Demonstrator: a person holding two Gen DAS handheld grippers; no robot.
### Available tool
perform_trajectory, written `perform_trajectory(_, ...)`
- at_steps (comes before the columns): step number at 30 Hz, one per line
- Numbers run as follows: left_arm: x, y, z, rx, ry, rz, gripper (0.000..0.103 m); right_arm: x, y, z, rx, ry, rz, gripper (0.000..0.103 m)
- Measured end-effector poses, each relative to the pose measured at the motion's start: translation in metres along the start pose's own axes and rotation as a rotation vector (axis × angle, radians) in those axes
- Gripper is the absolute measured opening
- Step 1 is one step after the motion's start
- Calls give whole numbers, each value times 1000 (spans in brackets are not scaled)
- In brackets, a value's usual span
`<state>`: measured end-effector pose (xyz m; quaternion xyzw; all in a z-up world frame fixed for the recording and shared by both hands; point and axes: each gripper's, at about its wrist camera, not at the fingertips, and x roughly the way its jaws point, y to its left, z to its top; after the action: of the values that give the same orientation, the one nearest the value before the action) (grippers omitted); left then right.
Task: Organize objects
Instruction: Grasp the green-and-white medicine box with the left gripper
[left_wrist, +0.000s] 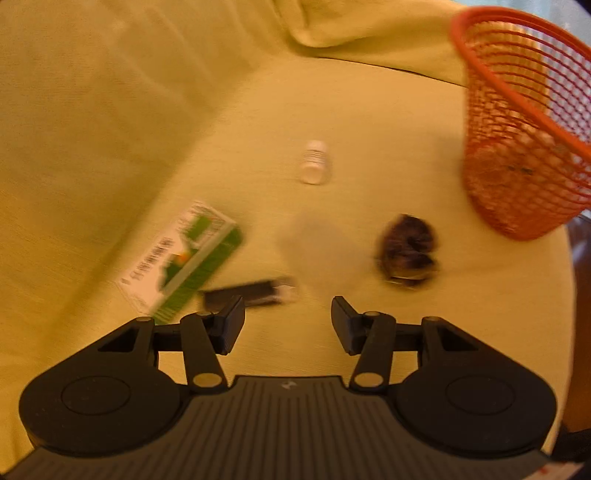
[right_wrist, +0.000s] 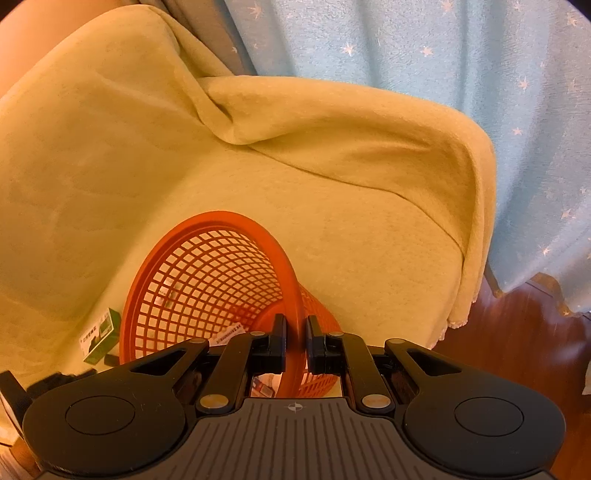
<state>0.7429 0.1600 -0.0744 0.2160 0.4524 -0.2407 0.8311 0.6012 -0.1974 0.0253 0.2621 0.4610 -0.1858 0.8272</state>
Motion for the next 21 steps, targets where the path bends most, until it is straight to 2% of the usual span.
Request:
perform_trajectory(4, 6, 39, 12, 14, -24, 55, 48, 1, 5, 3, 4, -2, -13, 7)
perform_trajectory(5, 10, 46, 16, 36, -27, 69, 51, 1, 5, 4, 4, -2, -14, 7)
perform_trajectory(6, 15, 52, 19, 64, -28, 75, 58, 2, 6, 5, 2, -1, -20, 7)
perform_trajectory(8, 27, 61, 25, 130, -19, 78, 65, 2, 8, 4, 0, -2, -26, 7)
perform_trajectory(12, 56, 69, 27, 229, 38, 25, 71, 3, 10, 6, 0, 0, -45, 7)
perform_trajectory(15, 75, 74, 24, 274, 78, 37, 70, 4, 12, 7, -3, 3, -58, 7)
perform_trajectory(18, 81, 85, 23, 226, 82, 21, 68, 5, 13, 7, -6, 6, -62, 7)
perform_trajectory(21, 79, 83, 21, 235, 74, 23, 63, 5, 13, 8, -6, 6, -63, 7)
